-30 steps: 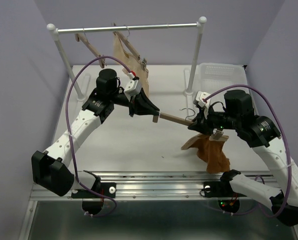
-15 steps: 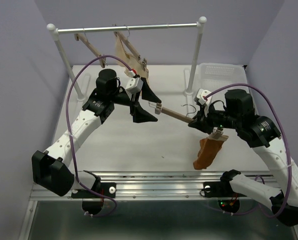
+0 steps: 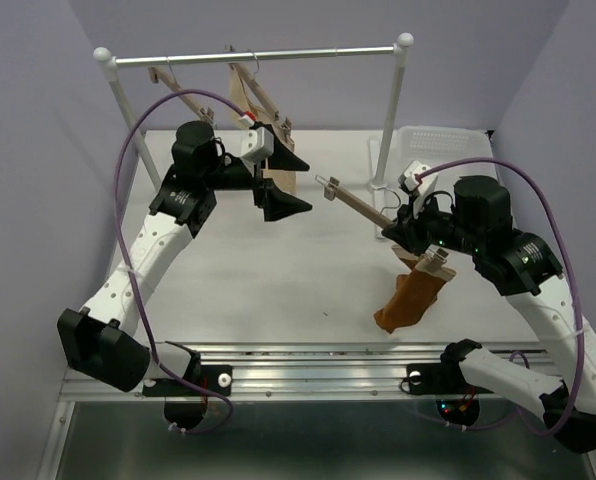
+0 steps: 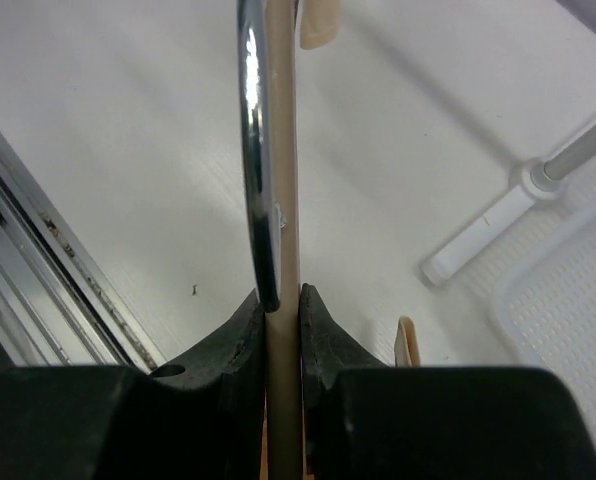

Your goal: Remove the underwear clipped to the hanger

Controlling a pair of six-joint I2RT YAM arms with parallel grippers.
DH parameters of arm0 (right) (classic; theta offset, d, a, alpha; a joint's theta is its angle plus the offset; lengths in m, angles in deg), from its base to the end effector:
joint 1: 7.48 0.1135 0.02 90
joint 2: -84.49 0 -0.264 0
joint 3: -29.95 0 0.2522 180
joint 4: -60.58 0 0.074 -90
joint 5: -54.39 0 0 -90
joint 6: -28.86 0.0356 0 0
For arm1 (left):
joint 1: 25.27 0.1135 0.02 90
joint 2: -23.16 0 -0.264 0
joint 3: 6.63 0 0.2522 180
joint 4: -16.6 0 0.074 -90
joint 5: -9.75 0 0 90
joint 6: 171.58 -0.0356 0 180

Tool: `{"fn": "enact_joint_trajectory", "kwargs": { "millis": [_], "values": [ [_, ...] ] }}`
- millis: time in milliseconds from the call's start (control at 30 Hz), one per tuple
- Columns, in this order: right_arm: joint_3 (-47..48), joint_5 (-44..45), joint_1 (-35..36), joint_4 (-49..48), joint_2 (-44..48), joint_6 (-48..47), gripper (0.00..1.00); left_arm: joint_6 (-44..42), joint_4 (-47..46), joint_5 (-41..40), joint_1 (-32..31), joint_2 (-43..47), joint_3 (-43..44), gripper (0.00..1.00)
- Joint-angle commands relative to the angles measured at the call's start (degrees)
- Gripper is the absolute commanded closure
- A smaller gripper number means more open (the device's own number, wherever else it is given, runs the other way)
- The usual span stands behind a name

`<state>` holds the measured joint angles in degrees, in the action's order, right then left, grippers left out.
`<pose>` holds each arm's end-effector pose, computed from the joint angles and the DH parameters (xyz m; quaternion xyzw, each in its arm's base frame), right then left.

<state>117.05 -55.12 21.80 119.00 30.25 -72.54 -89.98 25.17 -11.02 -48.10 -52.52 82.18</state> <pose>0.1465 0.0958 0.4182 -0.3745 0.7504 0.2233 0.4968 0.2513 -0.1419 0.4335 0.5522 0.4254 -0.4583 0.5514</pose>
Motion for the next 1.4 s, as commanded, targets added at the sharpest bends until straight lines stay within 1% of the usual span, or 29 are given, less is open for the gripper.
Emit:
{"fn": "enact_joint_trajectory", "kwargs": {
  "millis": [0, 33, 67, 100, 133, 167, 200, 233, 267, 300, 333, 367, 400, 433, 467, 533, 567, 600, 733, 767, 833, 867, 900, 967, 1067, 1200, 1300, 1367],
  "values": [
    [2.5, 4.3, 0.0, -6.6, 3.3, 4.5, 0.99, 2.7, -2.5, -9.8, 1.7, 2.2, 7.5, 0.01],
    [2.4, 4.8, 0.0, -7.0, 3.8, 5.2, 0.99, 3.9, -3.8, -11.3, 1.9, 3.4, 7.6, 0.01],
    [2.0, 5.6, 0.0, -7.9, 4.2, 6.1, 0.99, 5.3, -7.5, -13.0, 2.2, 4.2, 7.3, 0.01],
    [1.9, 7.4, 0.0, -9.1, 4.7, 7.9, 0.99, 8.0, -9.6, -16.5, 2.2, 5.4, 6.7, 0.01],
    [1.7, 8.3, 0.0, -10.0, 5.1, 9.0, 0.99, 10.6, -11.8, -18.2, 2.2, 6.7, 5.8, 0.01],
    [1.5, 9.7, 0.0, -10.9, 5.8, 10.6, 0.99, 12.9, -14.2, -20.3, 2.2, 10.0, 2.9, 0.01],
    [1.4, 11.0, 0.0, -12.2, 6.0, 11.9, 0.99, 15.3, -19.2, -22.2, 2.2, 12.2, 1.0, 0.01],
    [1.2, 13.0, 0.0, -12.8, 6.1, 14.3, 0.99, 17.8, -21.9, -26.2, 2.2, 14.4, -1.5, 0.01],
    [0.8, 13.8, 0.0, -13.7, 6.2, 16.6, 0.99, 24.2, -24.9, -29.0, 2.1, 19.4, -7.6, 0.01],
    [0.6, 14.2, 0.0, -14.4, 6.4, 17.5, 0.99, 27.2, -30.7, -30.5, 2.1, 21.7, -10.6, 0.01],
    [0.2, 14.6, 0.0, -16.0, 6.5, 18.9, 0.99, 31.2, -32.7, -32.1, 2.1, 23.6, -15.6, 0.01],
    [0.1, 15.2, 0.0, -17.1, 6.5, 19.8, 0.99, 33.2, -33.4, -33.6, 2.0, 27.0, -17.5, 0.01],
    [0.0, 16.2, 0.0, -19.0, 6.5, 21.9, 0.99, 35.0, -33.7, -35.0, 1.9, 28.4, -19.2, 0.01],
    [-0.2, 16.6, 0.0, -20.0, 6.5, 22.8, 0.99, 36.9, -34.6, -34.4, 1.9, 30.0, -23.0, 0.01],
    [-0.6, 17.0, 0.0, -20.9, 6.4, 24.0, 0.99, 39.5, -36.0, -33.4, 1.8, 30.3, -24.8, 0.01],
    [-1.4, 16.0, 0.0, -23.4, 6.0, 24.8, 0.99, 41.6, -36.8, -30.6, 1.0, 30.2, -28.7, 0.01],
    [-2.9, 16.0, 0.0, -24.4, 5.8, 25.7, 0.99, 43.2, -37.2, -30.4, 0.3, 29.3, -30.1, 0.01],
    [-3.5, 16.1, 0.0, -25.2, 5.5, 26.3, 0.99, 44.6, -38.7, -29.9, -1.9, 28.5, -31.4, 0.01],
    [-5.5, 15.8, 0.0, -29.6, 4.4, 31.0, 0.99, 44.8, -42.3, -27.2, -7.6, 23.6, -36.3, 0.01],
    [-5.9, 15.6, 0.0, -30.8, 4.4, 32.2, 0.99, 45.1, -43.2, -26.8, -8.5, 23.6, -36.7, 0.01],
    [-7.7, 13.5, 0.0, -33.8, 4.5, 33.4, 0.99, 45.8, -45.3, -26.3, -9.9, 21.5, -37.0, 0.01],
    [-8.5, 12.5, 0.0, -35.2, 4.7, 36.1, 0.99, 45.8, -45.6, -26.4, -11.0, 20.4, -37.0, 0.01],
    [-10.3, 11.3, 0.0, -38.0, 4.9, 36.8, 0.99, 45.9, -46.2, -26.7, -11.5, 19.9, -37.0, 0.01],
    [-12.1, 8.8, 0.0, -40.4, 5.1, 39.9, 0.99, 46.2, -47.4, -27.1, -13.0, 18.1, -37.0, 0.01],
    [-15.1, 7.9, 0.0, -44.0, 5.4, 44.1, 0.99, 47.6, -51.1, -26.7, -14.6, 15.3, -36.9, 0.01],
    [-17.4, 6.1, 0.0, -50.6, 5.7, 46.4, 0.99, 48.4, -54.2, -26.5, -15.1, 12.2, -36.3, 0.01],
    [-18.2, 6.8, 0.0, -51.2, 6.0, 48.5, 0.99, 47.5, -54.5, -25.9, -15.1, 10.9, -35.2, 0.01],
    [-19.8, 7.4, 0.0, -53.4, 6.6, 50.7, 0.99, 47.2, -55.2, -25.7, -15.2, 10.2, -35.0, 0.01]
  ]
}}
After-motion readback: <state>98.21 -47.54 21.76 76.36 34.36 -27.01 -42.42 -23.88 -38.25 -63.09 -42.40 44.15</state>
